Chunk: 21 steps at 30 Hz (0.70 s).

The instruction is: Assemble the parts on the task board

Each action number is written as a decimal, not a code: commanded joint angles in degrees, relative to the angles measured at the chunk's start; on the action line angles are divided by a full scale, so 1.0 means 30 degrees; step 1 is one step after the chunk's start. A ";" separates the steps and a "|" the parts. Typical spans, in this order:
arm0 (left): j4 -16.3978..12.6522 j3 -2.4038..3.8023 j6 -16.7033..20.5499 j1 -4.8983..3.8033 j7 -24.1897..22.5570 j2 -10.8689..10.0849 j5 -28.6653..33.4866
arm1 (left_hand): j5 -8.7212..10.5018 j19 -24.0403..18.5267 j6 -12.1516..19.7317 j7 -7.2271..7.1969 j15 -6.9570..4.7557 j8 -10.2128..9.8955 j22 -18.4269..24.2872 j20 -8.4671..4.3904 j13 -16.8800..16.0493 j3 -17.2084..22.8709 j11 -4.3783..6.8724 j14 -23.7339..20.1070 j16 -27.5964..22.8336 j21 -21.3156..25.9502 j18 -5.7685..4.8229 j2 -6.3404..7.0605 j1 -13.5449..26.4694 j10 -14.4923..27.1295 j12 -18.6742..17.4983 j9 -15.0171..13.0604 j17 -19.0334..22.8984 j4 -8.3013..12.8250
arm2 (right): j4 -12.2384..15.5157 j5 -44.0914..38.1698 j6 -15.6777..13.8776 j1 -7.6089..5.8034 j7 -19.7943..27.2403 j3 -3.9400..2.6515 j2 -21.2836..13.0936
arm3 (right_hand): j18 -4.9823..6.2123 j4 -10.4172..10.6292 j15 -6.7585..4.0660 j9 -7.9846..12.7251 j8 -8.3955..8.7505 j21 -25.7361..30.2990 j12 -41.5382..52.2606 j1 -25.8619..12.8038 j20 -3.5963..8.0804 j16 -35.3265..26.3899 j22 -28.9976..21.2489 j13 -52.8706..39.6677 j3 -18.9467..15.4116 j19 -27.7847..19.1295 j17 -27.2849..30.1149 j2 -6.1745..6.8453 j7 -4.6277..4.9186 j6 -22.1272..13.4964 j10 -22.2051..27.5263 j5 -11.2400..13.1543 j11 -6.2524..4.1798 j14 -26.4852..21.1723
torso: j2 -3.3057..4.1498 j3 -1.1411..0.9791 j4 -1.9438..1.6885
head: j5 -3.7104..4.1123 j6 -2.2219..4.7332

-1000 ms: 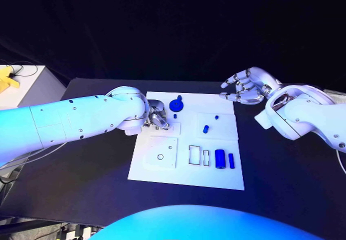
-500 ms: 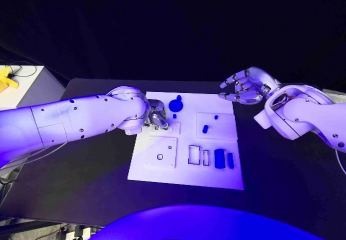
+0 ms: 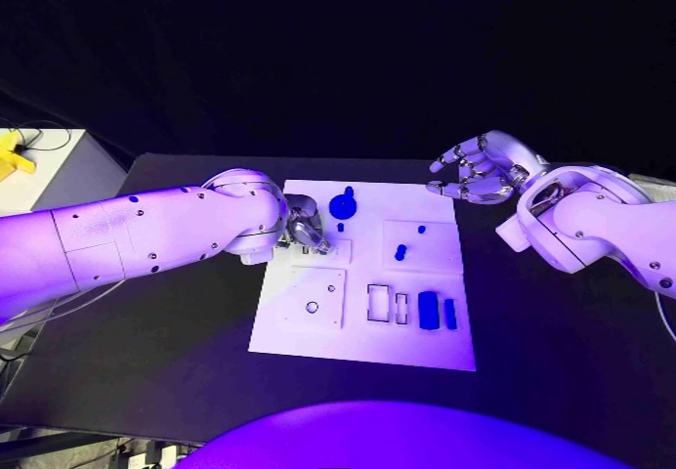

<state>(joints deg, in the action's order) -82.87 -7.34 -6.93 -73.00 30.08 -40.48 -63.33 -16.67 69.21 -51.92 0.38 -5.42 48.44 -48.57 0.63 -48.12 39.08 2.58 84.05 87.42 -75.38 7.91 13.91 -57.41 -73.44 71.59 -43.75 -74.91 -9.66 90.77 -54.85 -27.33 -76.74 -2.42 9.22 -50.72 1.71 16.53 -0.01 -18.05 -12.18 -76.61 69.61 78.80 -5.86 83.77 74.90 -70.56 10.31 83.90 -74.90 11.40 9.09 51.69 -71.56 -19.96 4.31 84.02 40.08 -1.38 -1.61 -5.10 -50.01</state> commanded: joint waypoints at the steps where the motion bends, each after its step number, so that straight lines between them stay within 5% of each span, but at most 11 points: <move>1: -0.0213 0.0018 -0.0163 0.0044 -0.0159 -0.0060 -0.0003 | 0.0126 0.0084 0.0006 0.0144 -0.0163 -0.0113 0.0029 0.0000 -0.0039 -0.0495 0.0118 0.1396 0.0020 0.0129 -0.0169 0.0100 -0.0091 0.0060 -0.0084 0.0025 -0.2624 -0.0265 | 0.0022 -0.0180 0.0204 0.0025 0.0158 0.0000 -0.0005 | 0.0291 0.0018 0.0007 0.0022 -0.0087 0.0102 -0.0085 -0.0189 0.0005 -0.0097 0.3763 0.0016 0.0088 0.0633 -0.2533 -0.0039 0.0009 -0.0078 0.0127 -0.0047 0.0006 0.1073 | -0.0005 0.0003 0.0018 | 0.0003 0.0003; 13: -0.0609 0.0353 -0.0003 0.0043 -0.0150 -0.0458 -0.0059 | 0.0113 0.0103 -0.0051 0.0146 -0.0161 -0.0200 0.0035 0.0000 -0.0102 -0.1248 0.0116 0.1404 0.0029 0.0153 -0.0169 0.0050 -0.0254 0.0052 -0.0082 0.0024 -0.2659 -0.0730 | 0.0027 -0.0180 0.0194 0.0070 0.0174 0.0003 -0.0027 | 0.0291 0.0018 0.0007 0.0022 -0.0087 0.0102 -0.0085 -0.0189 0.0005 -0.0097 0.3763 0.0016 0.0088 0.0633 -0.2533 -0.0039 0.0009 -0.0078 0.0127 -0.0047 0.0006 0.1073 | 0.0004 -0.0002 -0.0003 | 0.0018 0.0003; 21: -0.0875 0.0620 -0.0067 0.0042 -0.0162 -0.0721 -0.0041 | 0.0137 0.0131 -0.0130 0.0171 -0.0147 -0.0299 0.0035 0.0019 -0.0159 -0.2787 0.0090 0.1408 0.0031 0.0186 -0.0176 0.0222 -0.0400 0.0055 -0.0104 -0.0023 -0.2682 -0.1709 | 0.0019 -0.0180 0.0192 0.0092 0.0188 0.0003 -0.0044 | 0.0291 0.0025 0.0010 0.0026 -0.0099 0.0111 -0.0092 -0.0228 0.0004 -0.0101 0.3761 0.0031 0.0097 0.0632 -0.2530 -0.0025 0.0014 -0.0108 0.0139 -0.0043 0.0011 0.1071 | -0.0002 -0.0010 0.0000 | 0.0033 0.0003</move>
<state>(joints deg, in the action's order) -85.17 -5.62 -6.91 -72.88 30.03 -42.56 -63.37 -16.50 69.21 -52.23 0.48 -5.41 47.91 -48.50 0.63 -48.58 31.54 2.56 84.05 87.42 -75.15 7.91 14.44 -58.32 -73.42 71.60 -43.75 -74.91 -14.34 90.76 -54.85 -27.34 -76.51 -2.38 9.24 -50.82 1.71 16.52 -0.01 -18.05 -12.18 -76.61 69.61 78.80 -5.86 83.77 74.94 -70.56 10.30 83.90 -74.90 11.40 9.09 51.69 -71.56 -19.96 4.31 84.02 40.07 -1.42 -1.59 -5.02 -50.01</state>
